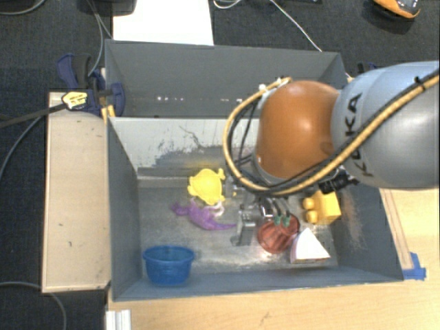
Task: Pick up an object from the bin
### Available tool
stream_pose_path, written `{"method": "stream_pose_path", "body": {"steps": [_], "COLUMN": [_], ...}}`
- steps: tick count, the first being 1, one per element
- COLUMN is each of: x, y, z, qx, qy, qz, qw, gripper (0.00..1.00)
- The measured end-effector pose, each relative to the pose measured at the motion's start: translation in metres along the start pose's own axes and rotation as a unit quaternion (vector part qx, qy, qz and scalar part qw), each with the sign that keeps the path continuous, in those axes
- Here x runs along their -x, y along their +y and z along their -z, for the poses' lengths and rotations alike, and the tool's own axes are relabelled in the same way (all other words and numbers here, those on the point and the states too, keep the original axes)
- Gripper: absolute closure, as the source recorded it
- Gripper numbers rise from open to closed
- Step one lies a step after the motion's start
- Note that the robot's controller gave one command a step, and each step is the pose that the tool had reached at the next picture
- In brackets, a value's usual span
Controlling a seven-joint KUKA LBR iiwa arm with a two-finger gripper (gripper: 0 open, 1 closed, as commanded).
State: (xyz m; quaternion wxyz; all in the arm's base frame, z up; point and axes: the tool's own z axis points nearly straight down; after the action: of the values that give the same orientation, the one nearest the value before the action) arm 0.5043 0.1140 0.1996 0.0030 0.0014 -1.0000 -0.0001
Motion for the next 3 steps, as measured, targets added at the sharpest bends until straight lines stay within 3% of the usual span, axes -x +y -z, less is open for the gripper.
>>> {"method": "stream_pose_path", "body": {"steps": [1,2,3], "x": [0.002,0.027,0.042], "y": [-0.001,-0.001,0.028], "z": [0.004,-0.023,-0.031], "qx": [0.001,0.001,0.001], "qy": [-0.0041,-0.0047,-0.0046], "qz": [-0.002,0.0,0.02], "qw": [1.0,1.0,0.9998], "gripper": [0.0,0.0,0.0]}}
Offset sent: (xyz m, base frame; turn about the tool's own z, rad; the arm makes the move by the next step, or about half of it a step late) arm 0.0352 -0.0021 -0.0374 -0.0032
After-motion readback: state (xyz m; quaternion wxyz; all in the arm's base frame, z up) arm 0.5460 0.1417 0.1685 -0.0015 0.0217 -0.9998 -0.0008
